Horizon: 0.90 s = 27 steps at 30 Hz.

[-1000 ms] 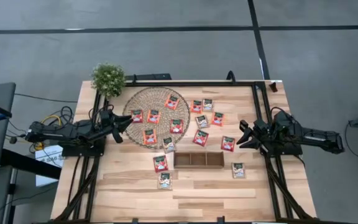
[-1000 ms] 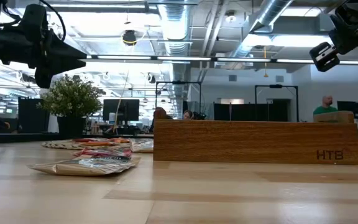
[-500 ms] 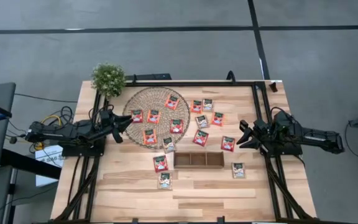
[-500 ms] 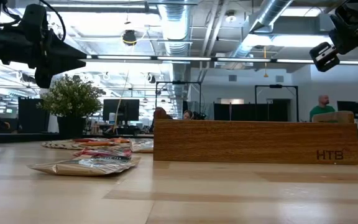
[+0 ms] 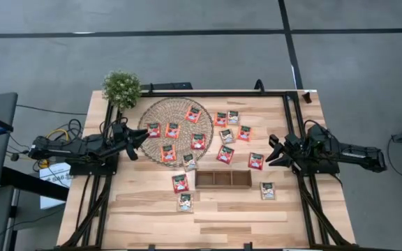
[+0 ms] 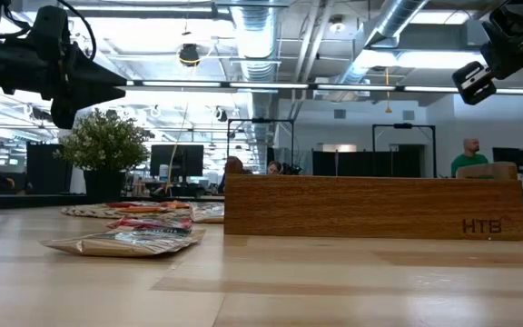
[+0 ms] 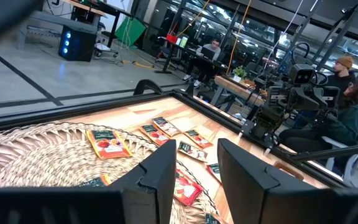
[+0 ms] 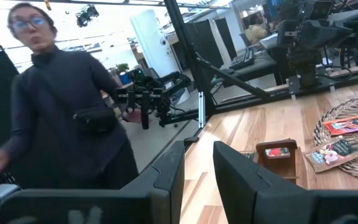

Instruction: Pick & Place Tea

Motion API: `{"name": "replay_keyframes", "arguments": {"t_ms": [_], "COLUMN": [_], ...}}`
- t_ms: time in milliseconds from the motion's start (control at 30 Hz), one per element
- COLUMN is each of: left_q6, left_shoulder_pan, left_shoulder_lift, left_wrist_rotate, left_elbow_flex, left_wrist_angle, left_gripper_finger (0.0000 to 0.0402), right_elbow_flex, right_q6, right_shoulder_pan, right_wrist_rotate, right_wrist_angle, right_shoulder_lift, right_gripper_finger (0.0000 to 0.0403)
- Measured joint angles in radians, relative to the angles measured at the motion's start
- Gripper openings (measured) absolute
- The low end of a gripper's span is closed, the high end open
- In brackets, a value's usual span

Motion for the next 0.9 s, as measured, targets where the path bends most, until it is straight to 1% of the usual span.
{"name": "replay_keyframes", "arguments": {"t_ms": [400,600,767,900], "left_q6": [0.0,0.0,-0.003,-0.005], "left_shoulder_pan": [0.0,0.0,0.0,0.0], "left_shoulder_lift": [0.0,0.0,0.0,0.0], "left_wrist_rotate": [0.0,0.0,0.0,0.0], "left_elbow_flex": [0.0,0.0,0.0,0.0], "left_wrist_angle": [0.0,0.0,0.0,0.0], "left_gripper_finger": [0.011,0.011,0.011,0.011], "right_elbow_flex": [0.0,0.0,0.0,0.0], "right_q6": [-0.002,-0.008,-0.008,-0.008], "right_shoulder_pan": [0.0,0.0,0.0,0.0], "right_wrist_rotate": [0.002,0.039,0.114,0.241], "right_wrist_angle": [0.0,0.0,0.0,0.031], "right_shoulder_lift": [0.0,0.0,0.0,0.0], "right_gripper_finger": [0.0077,0.0077,0.0077,0.0077]}}
